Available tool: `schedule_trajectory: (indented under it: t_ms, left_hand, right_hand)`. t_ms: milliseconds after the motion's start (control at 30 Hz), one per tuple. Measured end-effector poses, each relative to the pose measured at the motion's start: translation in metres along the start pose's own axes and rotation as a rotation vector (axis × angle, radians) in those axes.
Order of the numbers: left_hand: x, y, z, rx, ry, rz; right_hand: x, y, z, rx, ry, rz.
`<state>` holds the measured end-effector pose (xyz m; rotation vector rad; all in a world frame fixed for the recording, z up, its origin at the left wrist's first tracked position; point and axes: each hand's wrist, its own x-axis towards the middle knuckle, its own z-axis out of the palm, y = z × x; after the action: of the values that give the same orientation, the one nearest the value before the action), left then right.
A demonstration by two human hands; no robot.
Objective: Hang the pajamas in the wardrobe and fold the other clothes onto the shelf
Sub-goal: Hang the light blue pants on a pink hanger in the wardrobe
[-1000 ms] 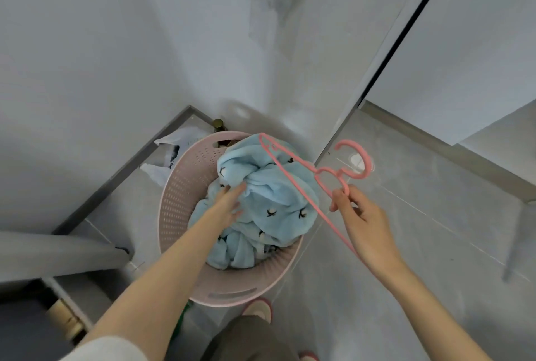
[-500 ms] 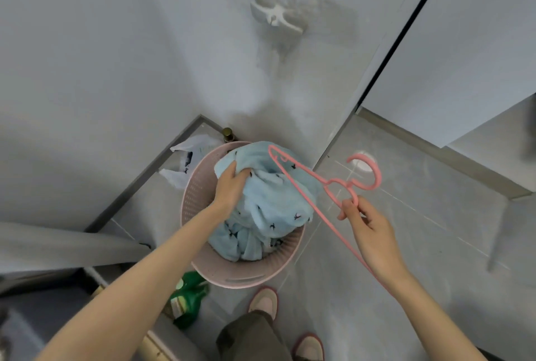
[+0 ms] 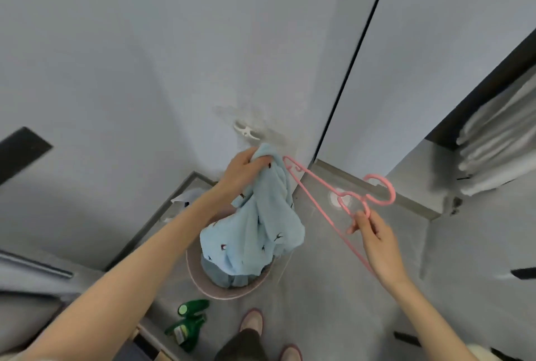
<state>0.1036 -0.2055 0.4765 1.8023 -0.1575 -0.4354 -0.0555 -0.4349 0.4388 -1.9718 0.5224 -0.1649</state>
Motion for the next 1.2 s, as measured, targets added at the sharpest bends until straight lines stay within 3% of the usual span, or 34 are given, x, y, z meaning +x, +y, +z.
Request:
schedule_trajectory:
  t_ms: [200, 400, 533, 633, 767, 1033, 1200]
  left_hand:
    - [-0.022, 0.100, 0.032, -0.077, -0.147, 0.045]
    - [-0.039, 0.158, 0.093, -0.100, -0.277, 0.151]
    - [-0.040, 0.188, 0.120, -0.146, -0.260, 0.216]
    - [-0.034, 0.200, 0.125, -0.234, -0.219, 0.241]
    - [-0.021, 0.203, 0.128, -0.293, -0.160, 0.230]
    - [-0.014, 0.204, 0.141, -0.307, -0.362, 0.266]
    - [-0.023, 0.194, 0.126, -0.090, -0.456, 0.404]
  right_hand:
    - [-0.019, -0.058, -0.059, 0.178, -0.147, -0.026]
    - [-0.014, -0.086, -0.097, 0.169, -0.147, -0.055]
    - [-0.014, -0.096, -0.116, 0.188, 0.037, -0.173]
    - [-0.010, -0.107, -0.141, 0.182, 0.135, -0.222]
    - [0.000, -0.139, -0.174, 0.430, 0.204, -0.236]
    - [0.019, -0.188, -0.197, 0.691, 0.159, -0.240]
    - [0.026, -0.207, -0.216, 0.689, 0.205, -0.251]
